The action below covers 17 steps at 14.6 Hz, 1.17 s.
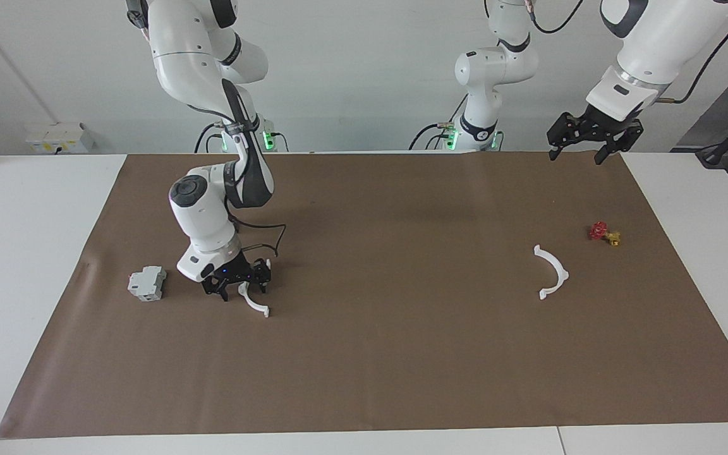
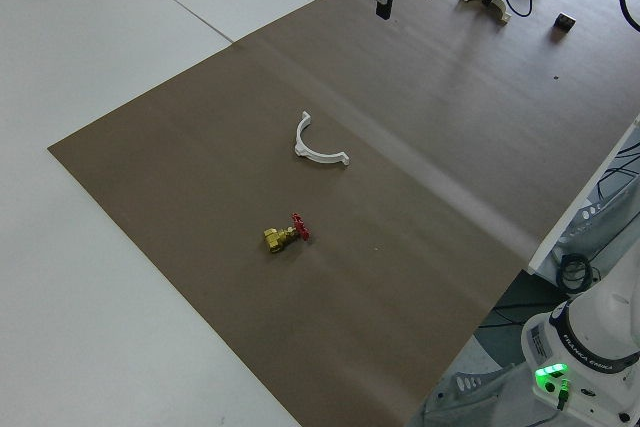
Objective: Assemble drain pipe with both arms
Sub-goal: 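Close the right gripper on the white C-shaped piece's end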
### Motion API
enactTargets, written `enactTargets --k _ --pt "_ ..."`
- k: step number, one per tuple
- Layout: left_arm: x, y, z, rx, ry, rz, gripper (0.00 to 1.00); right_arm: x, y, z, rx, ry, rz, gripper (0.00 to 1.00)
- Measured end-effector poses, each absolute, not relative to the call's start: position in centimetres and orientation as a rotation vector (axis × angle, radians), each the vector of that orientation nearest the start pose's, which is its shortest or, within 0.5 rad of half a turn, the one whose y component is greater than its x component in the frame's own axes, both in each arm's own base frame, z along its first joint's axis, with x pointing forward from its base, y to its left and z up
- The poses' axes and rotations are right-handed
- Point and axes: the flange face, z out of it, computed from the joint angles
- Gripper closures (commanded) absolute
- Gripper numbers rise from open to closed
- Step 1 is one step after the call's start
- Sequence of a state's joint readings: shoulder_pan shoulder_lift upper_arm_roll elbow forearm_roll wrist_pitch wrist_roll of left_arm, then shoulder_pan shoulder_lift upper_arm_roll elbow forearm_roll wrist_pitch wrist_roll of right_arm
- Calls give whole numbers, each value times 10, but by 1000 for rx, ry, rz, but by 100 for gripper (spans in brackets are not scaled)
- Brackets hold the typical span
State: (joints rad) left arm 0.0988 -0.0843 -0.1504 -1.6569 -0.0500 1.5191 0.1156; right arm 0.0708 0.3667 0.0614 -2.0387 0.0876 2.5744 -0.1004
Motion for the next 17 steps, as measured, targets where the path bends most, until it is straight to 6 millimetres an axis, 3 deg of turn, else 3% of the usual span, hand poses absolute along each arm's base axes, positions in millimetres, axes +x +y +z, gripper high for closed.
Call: enactTargets --k 7,12,17 --pt "521 -36 625 -3168 266 85 0 609 78 286 -3044 -241 -258 0" --pt "521 -36 625 -3168 266 85 0 609 78 286 -3044 -241 -257 18" --pt "521 -36 625 -3168 266 85 0 609 78 286 -3044 -241 -259 46"
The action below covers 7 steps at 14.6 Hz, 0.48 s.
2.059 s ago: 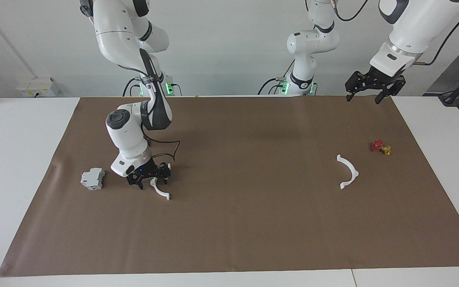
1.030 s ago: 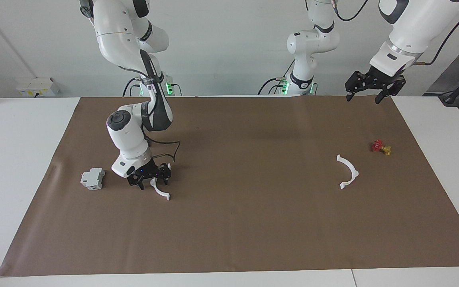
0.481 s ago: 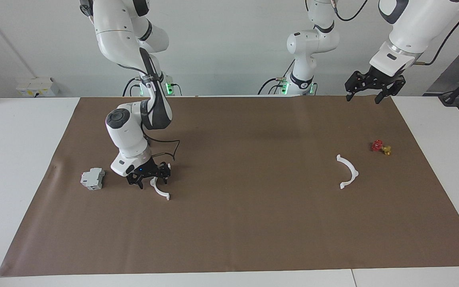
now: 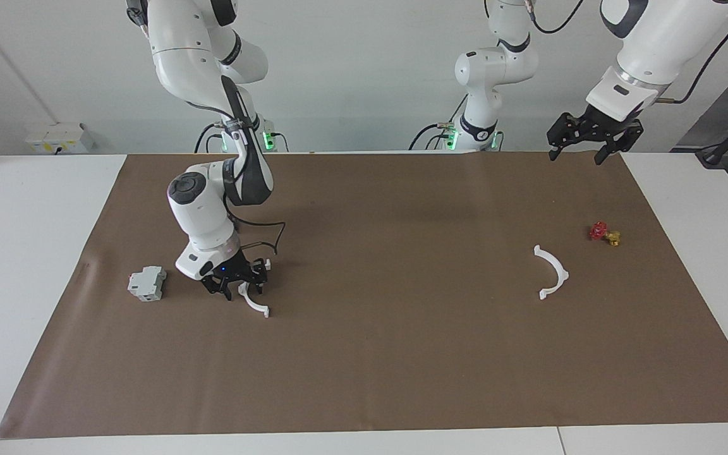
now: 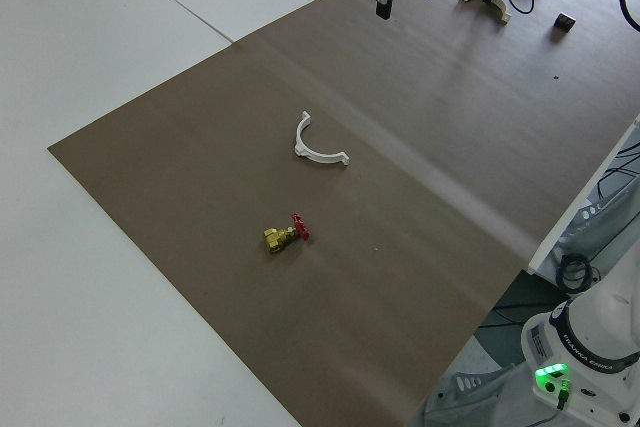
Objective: Assemble drain pipe with both arms
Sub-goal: 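Close the right gripper on the white C-shaped piece's end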
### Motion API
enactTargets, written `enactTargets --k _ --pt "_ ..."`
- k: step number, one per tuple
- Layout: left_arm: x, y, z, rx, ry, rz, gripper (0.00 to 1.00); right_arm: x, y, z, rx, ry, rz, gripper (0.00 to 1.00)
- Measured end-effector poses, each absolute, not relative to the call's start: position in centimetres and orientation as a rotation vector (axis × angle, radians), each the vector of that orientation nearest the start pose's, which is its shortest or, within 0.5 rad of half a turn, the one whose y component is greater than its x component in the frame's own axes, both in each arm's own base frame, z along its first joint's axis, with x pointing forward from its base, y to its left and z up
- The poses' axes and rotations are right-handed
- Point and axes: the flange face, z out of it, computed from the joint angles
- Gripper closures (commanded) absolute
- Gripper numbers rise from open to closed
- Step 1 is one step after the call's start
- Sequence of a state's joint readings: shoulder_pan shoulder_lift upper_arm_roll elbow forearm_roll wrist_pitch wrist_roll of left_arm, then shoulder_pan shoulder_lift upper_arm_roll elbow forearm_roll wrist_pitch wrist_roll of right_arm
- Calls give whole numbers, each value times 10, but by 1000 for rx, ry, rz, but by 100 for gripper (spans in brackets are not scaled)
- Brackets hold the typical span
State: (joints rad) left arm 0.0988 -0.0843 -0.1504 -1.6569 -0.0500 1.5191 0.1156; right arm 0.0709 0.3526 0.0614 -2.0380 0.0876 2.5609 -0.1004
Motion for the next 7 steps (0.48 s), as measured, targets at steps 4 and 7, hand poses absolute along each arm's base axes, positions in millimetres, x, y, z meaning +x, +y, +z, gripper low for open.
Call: enactTargets --k 4,7 --pt "521 -36 625 -3168 266 85 0 609 78 287 -3044 -240 -261 68" --pt "521 -36 625 -3168 266 85 0 609 78 288 -3044 -239 -263 84"
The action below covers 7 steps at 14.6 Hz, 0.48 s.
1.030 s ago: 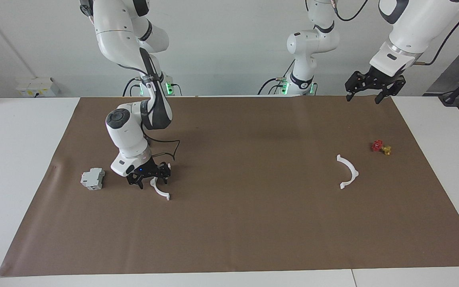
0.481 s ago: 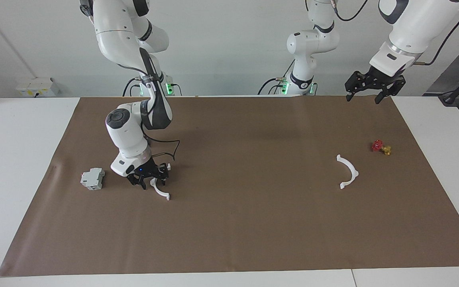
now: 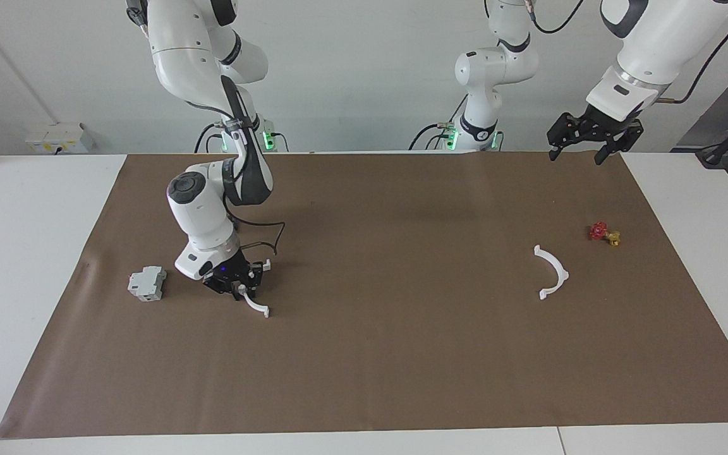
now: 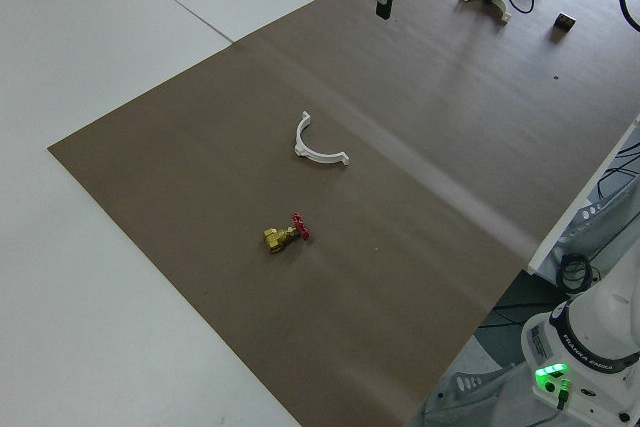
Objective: Assemble drain pipe with both arms
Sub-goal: 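Close the right gripper on the white C-shaped piece's end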
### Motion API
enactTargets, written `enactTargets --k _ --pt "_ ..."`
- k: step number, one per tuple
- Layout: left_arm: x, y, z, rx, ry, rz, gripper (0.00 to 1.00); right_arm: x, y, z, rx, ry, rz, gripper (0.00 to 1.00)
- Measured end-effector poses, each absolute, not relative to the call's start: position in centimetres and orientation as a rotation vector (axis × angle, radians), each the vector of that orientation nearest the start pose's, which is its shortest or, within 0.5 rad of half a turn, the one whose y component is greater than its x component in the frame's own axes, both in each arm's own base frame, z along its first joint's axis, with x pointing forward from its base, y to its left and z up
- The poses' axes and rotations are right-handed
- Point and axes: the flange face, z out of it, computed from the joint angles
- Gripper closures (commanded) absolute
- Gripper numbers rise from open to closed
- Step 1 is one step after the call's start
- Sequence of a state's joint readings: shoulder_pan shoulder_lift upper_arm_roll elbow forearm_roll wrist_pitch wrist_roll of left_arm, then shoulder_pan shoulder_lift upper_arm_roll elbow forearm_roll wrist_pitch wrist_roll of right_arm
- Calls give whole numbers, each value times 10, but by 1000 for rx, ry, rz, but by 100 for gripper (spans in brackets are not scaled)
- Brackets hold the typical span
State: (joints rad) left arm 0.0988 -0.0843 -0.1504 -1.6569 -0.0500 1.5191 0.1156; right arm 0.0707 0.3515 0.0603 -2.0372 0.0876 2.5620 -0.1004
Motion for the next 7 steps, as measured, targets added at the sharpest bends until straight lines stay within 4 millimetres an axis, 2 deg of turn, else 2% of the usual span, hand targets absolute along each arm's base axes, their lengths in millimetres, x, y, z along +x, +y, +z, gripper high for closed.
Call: enactTargets --k 2,7 --pt "521 -36 625 -3168 266 85 0 609 79 288 -3043 -242 -264 87" --pt "521 -36 625 -3168 266 85 0 608 94 294 -3028 -257 -276 87"
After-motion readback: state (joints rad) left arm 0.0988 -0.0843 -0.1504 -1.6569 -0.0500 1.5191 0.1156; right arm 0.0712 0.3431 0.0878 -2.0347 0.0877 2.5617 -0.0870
